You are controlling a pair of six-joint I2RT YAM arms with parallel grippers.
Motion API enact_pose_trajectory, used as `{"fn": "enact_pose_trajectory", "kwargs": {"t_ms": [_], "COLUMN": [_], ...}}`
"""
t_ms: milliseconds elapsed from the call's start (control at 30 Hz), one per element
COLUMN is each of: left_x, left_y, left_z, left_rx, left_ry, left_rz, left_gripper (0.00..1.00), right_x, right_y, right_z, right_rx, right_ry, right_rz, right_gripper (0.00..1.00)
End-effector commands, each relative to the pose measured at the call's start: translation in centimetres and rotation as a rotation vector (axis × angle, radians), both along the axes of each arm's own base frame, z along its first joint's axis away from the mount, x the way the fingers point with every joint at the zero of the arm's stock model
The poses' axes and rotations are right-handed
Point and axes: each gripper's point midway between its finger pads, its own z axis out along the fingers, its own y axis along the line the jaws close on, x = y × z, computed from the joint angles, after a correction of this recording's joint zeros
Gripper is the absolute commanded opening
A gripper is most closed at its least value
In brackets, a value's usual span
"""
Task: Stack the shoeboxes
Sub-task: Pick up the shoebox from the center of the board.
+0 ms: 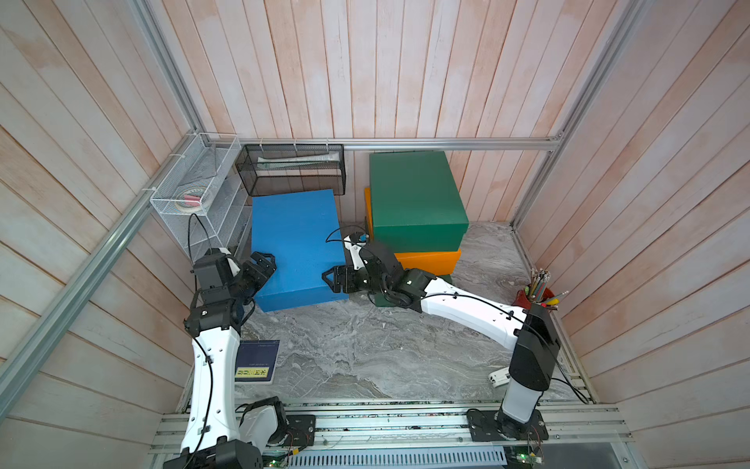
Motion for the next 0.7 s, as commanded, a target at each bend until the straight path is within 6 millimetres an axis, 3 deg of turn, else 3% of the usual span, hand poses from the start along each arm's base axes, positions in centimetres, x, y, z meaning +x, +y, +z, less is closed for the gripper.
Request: {"fn": "enact_pose_trajectory", "kwargs": {"t_ms": [0,433,667], "left_x": [-0.8,-2.2,-2.0], "left_y": [-2.9,-4.5,-7.5], "left_z": [4.7,11.3,15.1], "left_rx": [-0.075,-0.113,-0.113], "left_ry": [-0.109,-0.23,-0.279], "left_rz": [-0.106,-0.142,-0.216], "left_gripper": [0.98,0.98,0.98], "right_x": [-3.6,-5.4,-6.0], "right_y": [1.8,1.0,0.1], "right_z": [2.1,7.7,11.5], "right_rx": [-0.02,0.015,0.03], "right_ry": [-0.076,-0.155,-0.205], "right_rz": [0.127,0.125,0.113], "right_gripper": [0.84,0.84,0.84]}}
